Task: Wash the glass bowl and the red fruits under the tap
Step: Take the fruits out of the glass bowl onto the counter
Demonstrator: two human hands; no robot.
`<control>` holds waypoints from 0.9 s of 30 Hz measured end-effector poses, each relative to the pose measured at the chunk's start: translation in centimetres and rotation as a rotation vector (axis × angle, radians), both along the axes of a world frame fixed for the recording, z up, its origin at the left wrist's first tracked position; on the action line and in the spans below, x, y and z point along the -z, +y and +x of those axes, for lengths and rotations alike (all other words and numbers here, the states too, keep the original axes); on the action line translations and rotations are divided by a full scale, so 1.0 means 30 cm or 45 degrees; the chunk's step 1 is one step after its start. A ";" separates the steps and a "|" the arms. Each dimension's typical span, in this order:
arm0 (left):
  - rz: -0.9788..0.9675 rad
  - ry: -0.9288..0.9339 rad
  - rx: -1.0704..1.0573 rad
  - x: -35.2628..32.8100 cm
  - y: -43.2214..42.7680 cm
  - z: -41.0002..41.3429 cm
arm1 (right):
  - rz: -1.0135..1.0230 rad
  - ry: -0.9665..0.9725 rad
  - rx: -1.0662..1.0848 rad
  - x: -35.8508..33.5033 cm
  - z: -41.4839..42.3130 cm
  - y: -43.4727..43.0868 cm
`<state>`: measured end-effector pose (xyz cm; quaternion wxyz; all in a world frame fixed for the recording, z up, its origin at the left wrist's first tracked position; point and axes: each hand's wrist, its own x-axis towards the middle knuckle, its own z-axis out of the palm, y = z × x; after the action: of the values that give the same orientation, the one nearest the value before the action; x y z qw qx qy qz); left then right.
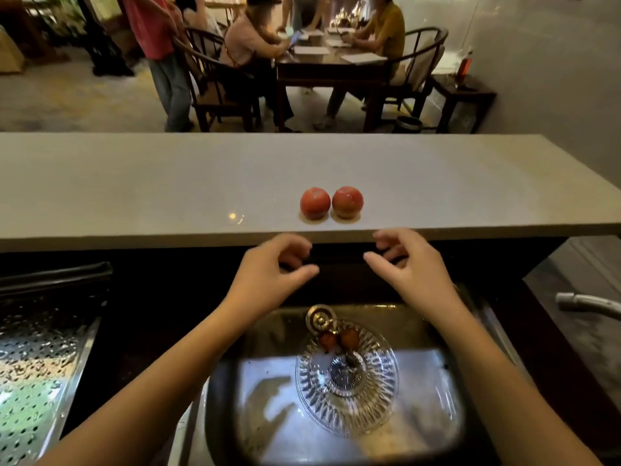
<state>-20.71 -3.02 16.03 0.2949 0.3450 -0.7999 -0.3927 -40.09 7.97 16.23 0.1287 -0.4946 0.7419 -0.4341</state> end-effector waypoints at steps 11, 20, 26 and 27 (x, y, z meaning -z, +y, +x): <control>0.423 -0.718 0.008 0.720 -0.002 -0.185 | 0.806 -0.122 0.074 0.770 -0.053 0.046; 0.390 -0.835 0.001 1.037 0.025 -0.256 | 0.872 -0.064 0.128 1.038 -0.070 -0.040; 0.282 -0.784 0.056 1.081 0.028 -0.279 | 0.911 -0.077 0.080 1.098 -0.066 -0.082; 0.283 -0.776 0.048 1.082 0.028 -0.281 | 0.906 -0.096 0.091 1.101 -0.065 -0.082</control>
<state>-29.15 -2.18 -16.42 -0.0049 0.4620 -0.8097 -0.3618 -42.05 5.51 -16.80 0.3047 -0.3762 0.8582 -0.1708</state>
